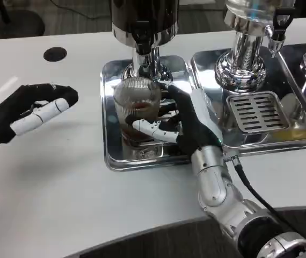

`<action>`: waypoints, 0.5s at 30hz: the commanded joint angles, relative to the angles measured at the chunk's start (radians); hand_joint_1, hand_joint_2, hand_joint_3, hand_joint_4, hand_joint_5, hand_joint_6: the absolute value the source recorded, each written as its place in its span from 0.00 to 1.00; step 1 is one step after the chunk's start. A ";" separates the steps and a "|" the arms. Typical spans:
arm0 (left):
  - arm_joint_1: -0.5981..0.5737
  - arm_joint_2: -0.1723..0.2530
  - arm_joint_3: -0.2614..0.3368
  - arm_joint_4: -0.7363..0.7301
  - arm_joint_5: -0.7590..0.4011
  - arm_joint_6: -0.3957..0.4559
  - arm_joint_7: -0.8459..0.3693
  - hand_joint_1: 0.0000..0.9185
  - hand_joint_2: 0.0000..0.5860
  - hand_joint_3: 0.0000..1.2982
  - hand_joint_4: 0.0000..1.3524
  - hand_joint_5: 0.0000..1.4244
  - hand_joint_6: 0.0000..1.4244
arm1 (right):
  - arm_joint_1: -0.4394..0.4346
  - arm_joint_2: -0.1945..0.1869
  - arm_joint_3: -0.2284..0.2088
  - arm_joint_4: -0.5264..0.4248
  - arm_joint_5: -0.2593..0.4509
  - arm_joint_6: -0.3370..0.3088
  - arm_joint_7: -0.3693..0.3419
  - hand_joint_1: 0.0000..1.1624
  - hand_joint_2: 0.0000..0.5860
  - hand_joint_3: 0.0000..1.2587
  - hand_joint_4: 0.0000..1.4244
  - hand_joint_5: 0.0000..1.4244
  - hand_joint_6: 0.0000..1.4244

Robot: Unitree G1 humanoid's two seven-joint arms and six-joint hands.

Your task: Grasp the cup under the faucet to collect the drink, then remove the cup.

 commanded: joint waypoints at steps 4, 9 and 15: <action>0.001 0.016 -0.004 0.014 0.000 0.010 -0.014 0.00 0.28 0.25 0.19 0.15 0.25 | 0.024 0.053 -0.012 -0.006 0.009 -0.034 -0.039 0.62 0.28 0.31 0.29 0.42 0.57; -0.007 0.012 -0.010 0.026 0.004 0.008 -0.015 0.00 0.28 0.24 0.19 0.15 0.25 | 0.040 0.045 -0.015 -0.009 0.007 -0.040 -0.057 0.62 0.29 0.32 0.30 0.43 0.59; -0.016 0.010 -0.016 0.035 0.008 0.004 -0.015 0.00 0.28 0.24 0.19 0.15 0.25 | 0.060 0.035 -0.013 -0.019 0.001 -0.054 -0.076 0.62 0.29 0.33 0.31 0.44 0.60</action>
